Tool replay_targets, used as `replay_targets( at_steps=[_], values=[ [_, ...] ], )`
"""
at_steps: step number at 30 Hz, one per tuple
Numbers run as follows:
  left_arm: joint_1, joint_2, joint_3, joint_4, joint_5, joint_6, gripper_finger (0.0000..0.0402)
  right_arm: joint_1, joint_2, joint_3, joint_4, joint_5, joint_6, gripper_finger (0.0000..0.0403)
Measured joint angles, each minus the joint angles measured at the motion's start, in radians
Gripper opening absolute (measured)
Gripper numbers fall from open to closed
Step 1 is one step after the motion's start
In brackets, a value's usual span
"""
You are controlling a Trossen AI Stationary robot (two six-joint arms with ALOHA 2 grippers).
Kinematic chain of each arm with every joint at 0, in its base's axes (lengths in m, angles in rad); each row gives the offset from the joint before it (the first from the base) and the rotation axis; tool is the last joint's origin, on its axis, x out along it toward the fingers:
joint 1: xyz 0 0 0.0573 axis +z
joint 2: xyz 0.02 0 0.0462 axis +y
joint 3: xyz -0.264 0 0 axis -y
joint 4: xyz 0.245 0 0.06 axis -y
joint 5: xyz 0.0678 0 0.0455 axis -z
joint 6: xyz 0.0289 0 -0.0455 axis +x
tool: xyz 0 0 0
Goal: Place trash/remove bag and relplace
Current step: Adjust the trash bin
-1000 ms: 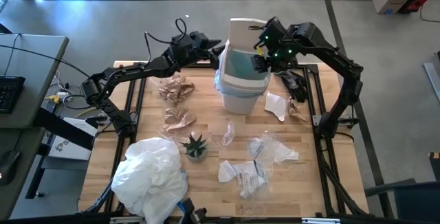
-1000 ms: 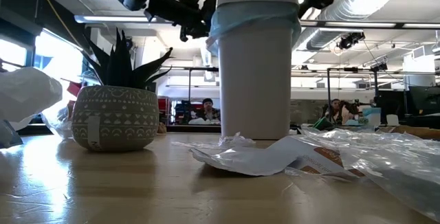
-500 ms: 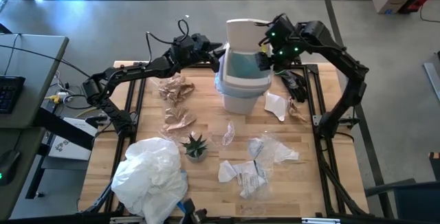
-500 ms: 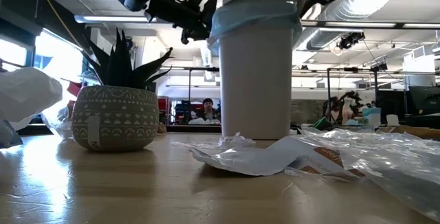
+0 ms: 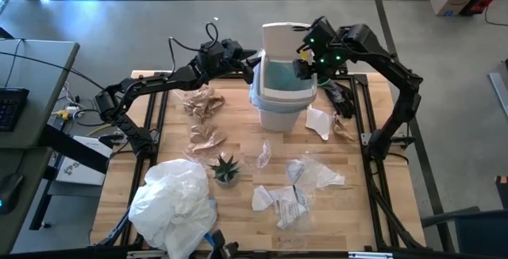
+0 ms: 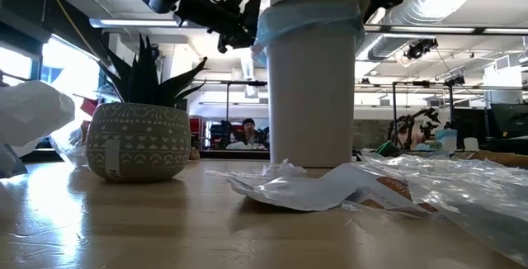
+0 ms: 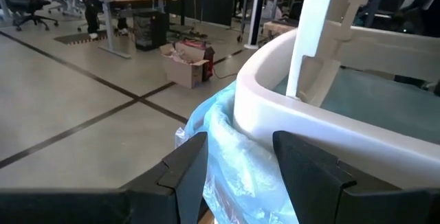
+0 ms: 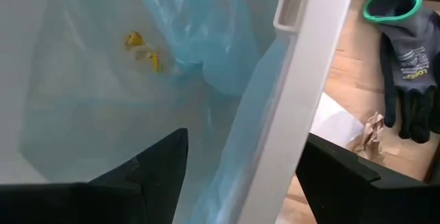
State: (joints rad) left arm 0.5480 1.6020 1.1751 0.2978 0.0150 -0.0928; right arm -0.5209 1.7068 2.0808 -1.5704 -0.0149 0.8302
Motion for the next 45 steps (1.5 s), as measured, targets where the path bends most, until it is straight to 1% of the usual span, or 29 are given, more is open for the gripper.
replay_targets(
  at_steps=[5,10,16,20,22,30,33,35,40,45],
  values=[
    [-0.001,-0.021,0.0,0.009,0.0,0.011,0.0158,0.01,0.01,0.0,0.001,0.027,-0.001,0.024],
    [0.004,-0.075,0.0,0.011,0.001,0.051,0.0158,0.013,0.01,0.0,0.004,0.043,-0.001,0.024],
    [0.007,-0.104,0.0,-0.061,0.006,0.085,0.0158,0.022,0.02,0.0,0.003,0.073,0.004,0.024],
    [0.0,-0.103,0.0,-0.109,0.093,0.048,0.0158,0.033,0.038,0.0,0.001,0.089,0.021,0.024],
    [-0.022,-0.115,0.0,-0.124,0.11,0.046,0.0158,0.039,0.048,0.0,-0.006,0.094,0.018,0.024],
    [-0.154,-0.223,0.0,-0.159,-0.027,0.24,0.0158,0.044,0.057,-0.001,0.003,0.11,0.024,0.024],
    [-0.192,-0.235,0.001,-0.167,-0.102,0.313,0.0158,0.044,0.057,-0.001,0.001,0.114,0.02,0.024],
    [-0.195,-0.228,0.001,-0.176,-0.144,0.351,0.0158,0.044,0.057,-0.001,0.001,0.12,0.018,0.024],
    [-0.164,-0.198,0.001,-0.226,-0.156,0.329,0.0158,0.05,0.057,-0.001,0.0,0.13,0.025,0.024],
    [-0.16,-0.197,0.001,-0.212,-0.153,0.331,0.0158,0.059,0.057,-0.001,0.0,0.155,0.018,0.024]
  ],
)
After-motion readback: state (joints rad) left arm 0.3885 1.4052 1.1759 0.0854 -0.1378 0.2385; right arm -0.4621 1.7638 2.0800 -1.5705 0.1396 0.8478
